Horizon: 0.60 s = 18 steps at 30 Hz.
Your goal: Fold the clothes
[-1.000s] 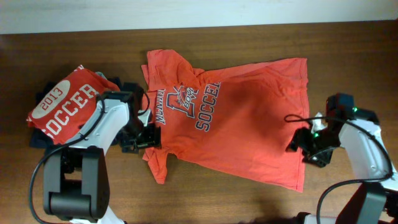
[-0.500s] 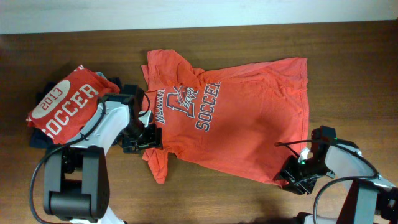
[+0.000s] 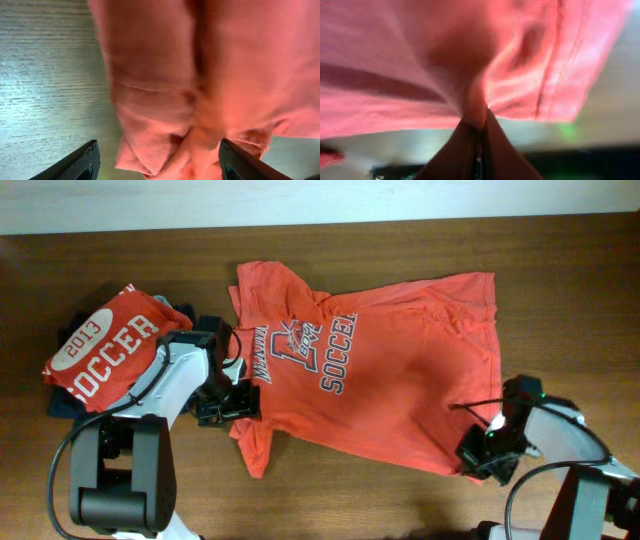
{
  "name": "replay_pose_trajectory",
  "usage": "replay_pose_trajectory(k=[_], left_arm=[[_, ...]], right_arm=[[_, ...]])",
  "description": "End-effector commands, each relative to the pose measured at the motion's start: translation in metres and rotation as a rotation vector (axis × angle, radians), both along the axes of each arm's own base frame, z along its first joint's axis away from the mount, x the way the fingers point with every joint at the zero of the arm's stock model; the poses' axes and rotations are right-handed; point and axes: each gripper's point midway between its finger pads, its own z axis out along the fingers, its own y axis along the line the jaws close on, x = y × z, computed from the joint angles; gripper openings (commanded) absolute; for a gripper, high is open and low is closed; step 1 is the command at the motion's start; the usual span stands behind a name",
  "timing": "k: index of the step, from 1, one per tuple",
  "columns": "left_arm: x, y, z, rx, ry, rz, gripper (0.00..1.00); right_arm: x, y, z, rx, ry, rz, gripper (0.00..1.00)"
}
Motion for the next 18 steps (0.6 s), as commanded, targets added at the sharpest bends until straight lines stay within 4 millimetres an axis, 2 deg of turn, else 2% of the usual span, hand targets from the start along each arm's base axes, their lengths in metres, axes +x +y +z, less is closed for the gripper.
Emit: replay_pose_trajectory(k=[1,4,8,13,18], left_arm=[[-0.002,0.000,0.000,-0.013,0.012,0.013,0.75],[-0.003,0.000,0.000,-0.012,0.016,0.013,0.76],[-0.004,-0.002,0.000,-0.017,0.020,0.012,0.76],[0.003,-0.012,0.000,-0.055,-0.015,0.005,0.77],[0.025,-0.033,0.001,-0.115,-0.119,-0.046,0.78]], right_arm=[[0.022,-0.056,0.024,-0.265,-0.021,0.006,0.04],[0.034,-0.086,0.047,-0.352,-0.038,-0.047,0.04],[0.041,-0.103,0.058,-0.369,-0.067,-0.141,0.04],[0.042,-0.099,0.057,-0.352,-0.074,-0.139,0.04],[0.044,-0.096,0.057,-0.338,-0.080,-0.135,0.04]])
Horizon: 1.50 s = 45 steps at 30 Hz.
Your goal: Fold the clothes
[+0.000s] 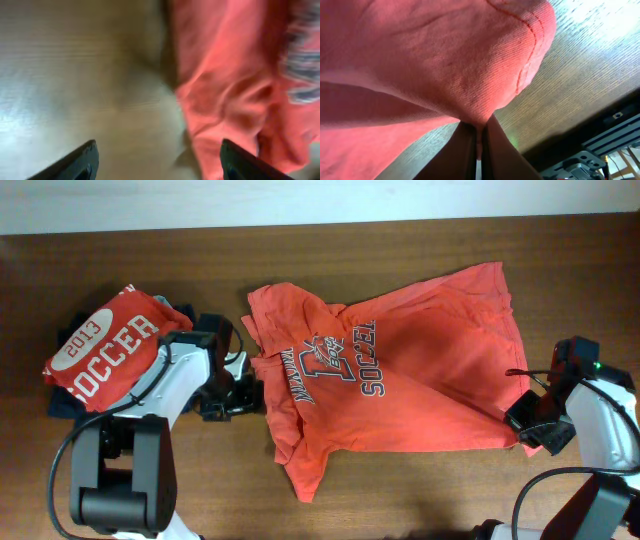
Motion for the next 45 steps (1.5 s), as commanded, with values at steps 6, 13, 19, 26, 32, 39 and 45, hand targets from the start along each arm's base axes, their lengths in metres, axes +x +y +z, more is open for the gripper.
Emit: replay_pose_trajectory(k=[6,13,19,26,32,39,45], left_arm=[[0.007,-0.038,-0.004,-0.049,-0.069,-0.120,0.78],[-0.012,-0.038,-0.030,-0.027,0.050,-0.132,0.69],[-0.013,-0.036,-0.040,-0.022,0.074,-0.127,0.05],[0.021,-0.018,0.021,-0.008,0.055,-0.080,0.00],[0.054,0.025,0.092,0.218,-0.065,-0.069,0.01],[0.049,0.038,0.103,0.290,-0.049,-0.078,0.07],[0.047,0.043,0.102,0.314,-0.040,-0.081,0.48]], right_arm=[[0.003,-0.001,0.005,-0.015,-0.016,-0.006,0.04],[0.004,-0.001,0.005,-0.013,-0.018,-0.006,0.04],[0.006,0.001,0.004,-0.002,-0.031,-0.007,0.04],[0.010,-0.001,0.004,-0.007,-0.048,-0.008,0.04],[0.014,-0.003,0.004,-0.017,-0.062,-0.008,0.04],[0.015,-0.004,0.004,-0.018,-0.064,-0.007,0.04],[0.015,-0.003,0.004,-0.018,-0.065,-0.007,0.05]])
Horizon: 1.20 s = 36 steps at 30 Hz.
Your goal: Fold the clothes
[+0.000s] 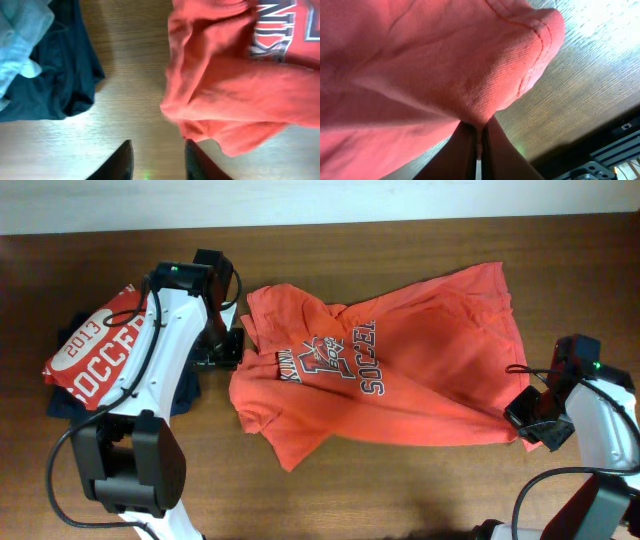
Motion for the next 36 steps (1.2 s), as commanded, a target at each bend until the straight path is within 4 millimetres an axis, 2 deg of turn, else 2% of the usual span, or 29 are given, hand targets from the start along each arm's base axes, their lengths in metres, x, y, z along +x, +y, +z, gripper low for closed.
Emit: replay_pose_trajectory(k=[1,5,7,10,12,16,21,25,29,30,32,33,34,36], left_arm=[[0.000,0.007,0.004,0.035,-0.015,-0.005,0.51],[-0.004,0.006,0.004,0.024,0.002,0.000,0.59],[-0.013,0.003,0.004,0.010,0.039,0.000,0.59],[-0.028,-0.005,0.000,-0.030,0.104,-0.001,0.58],[-0.037,-0.011,-0.010,-0.047,0.139,-0.009,0.55],[-0.061,-0.029,-0.045,-0.076,0.208,-0.048,0.47],[-0.090,-0.049,-0.089,-0.058,0.241,-0.143,0.45],[-0.096,-0.054,-0.107,-0.028,0.219,-0.191,0.45],[-0.095,-0.053,-0.116,-0.016,0.196,-0.195,0.44],[-0.095,-0.052,-0.116,-0.007,0.193,-0.193,0.41],[-0.092,-0.046,-0.116,0.030,0.182,-0.199,0.25],[-0.090,-0.039,-0.115,0.072,0.173,-0.189,0.04],[-0.090,-0.036,-0.113,0.091,0.173,-0.176,0.01],[-0.088,-0.031,-0.098,0.113,0.166,-0.166,0.01]], right_arm=[[0.003,-0.001,0.005,-0.013,-0.017,-0.004,0.06],[0.003,-0.001,0.005,-0.012,-0.017,-0.004,0.20],[0.003,-0.001,0.005,-0.009,-0.017,-0.004,0.33],[0.003,0.000,0.005,-0.008,-0.016,-0.004,0.59],[0.003,-0.001,0.005,-0.009,-0.018,-0.004,0.66],[0.003,-0.001,0.005,-0.008,-0.018,-0.004,0.69],[0.004,0.000,0.005,-0.005,-0.021,-0.004,0.72],[0.005,0.000,0.005,-0.004,-0.026,-0.004,0.72],[0.005,0.000,0.005,-0.004,-0.026,-0.004,0.72],[0.005,0.000,0.005,-0.004,-0.026,-0.004,0.72],[0.005,0.000,0.005,-0.004,-0.026,-0.004,0.72],[0.006,0.000,0.005,-0.005,-0.028,-0.004,0.72],[0.006,0.000,0.005,-0.005,-0.028,-0.004,0.72],[0.006,0.000,0.005,-0.004,-0.028,-0.004,0.72]])
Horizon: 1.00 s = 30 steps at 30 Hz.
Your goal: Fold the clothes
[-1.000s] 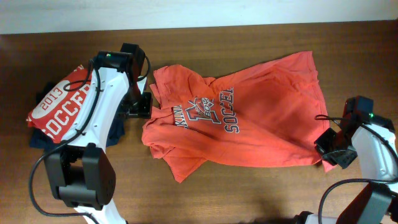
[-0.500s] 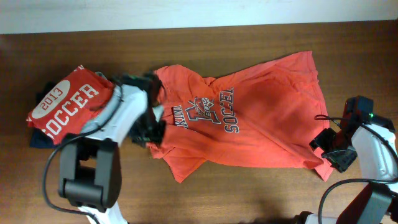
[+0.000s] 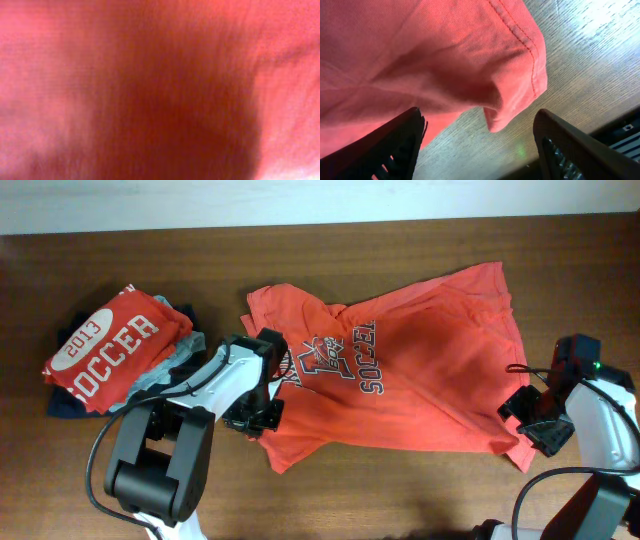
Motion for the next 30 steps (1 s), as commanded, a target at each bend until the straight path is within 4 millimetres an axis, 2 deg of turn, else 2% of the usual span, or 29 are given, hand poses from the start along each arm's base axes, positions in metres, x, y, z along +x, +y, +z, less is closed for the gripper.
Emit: replay_pose_trajectory(k=[1,8,10,12,17,21,26,29,30], left_arm=[[0.008,0.012,0.027,0.063,-0.056,0.030,0.01],[0.004,0.021,0.122,0.044,-0.121,0.089,0.01],[0.000,0.023,0.139,0.031,-0.143,0.095,0.09],[-0.006,0.024,0.148,0.022,-0.155,0.096,0.18],[-0.016,0.028,0.153,0.033,-0.130,0.096,0.31],[-0.016,0.028,0.153,0.033,-0.131,0.096,0.35],[-0.015,0.028,0.153,0.033,-0.135,0.104,0.55],[-0.007,0.025,0.149,0.020,-0.167,0.108,0.55],[0.000,0.022,0.148,0.008,-0.195,0.110,0.45]], right_arm=[[0.004,0.000,0.005,-0.008,-0.022,-0.004,0.72],[0.004,0.000,0.005,-0.008,-0.022,-0.003,0.72],[0.004,0.000,0.005,-0.008,-0.022,-0.004,0.72],[0.004,0.000,0.005,-0.007,-0.022,-0.003,0.72],[0.004,0.000,0.005,-0.007,-0.019,-0.003,0.72],[0.005,0.002,0.005,0.006,-0.025,0.002,0.72],[0.005,0.002,0.005,0.007,-0.026,0.008,0.72],[0.006,0.002,0.005,0.008,-0.028,0.008,0.72],[0.009,0.006,0.005,0.031,-0.046,0.039,0.72]])
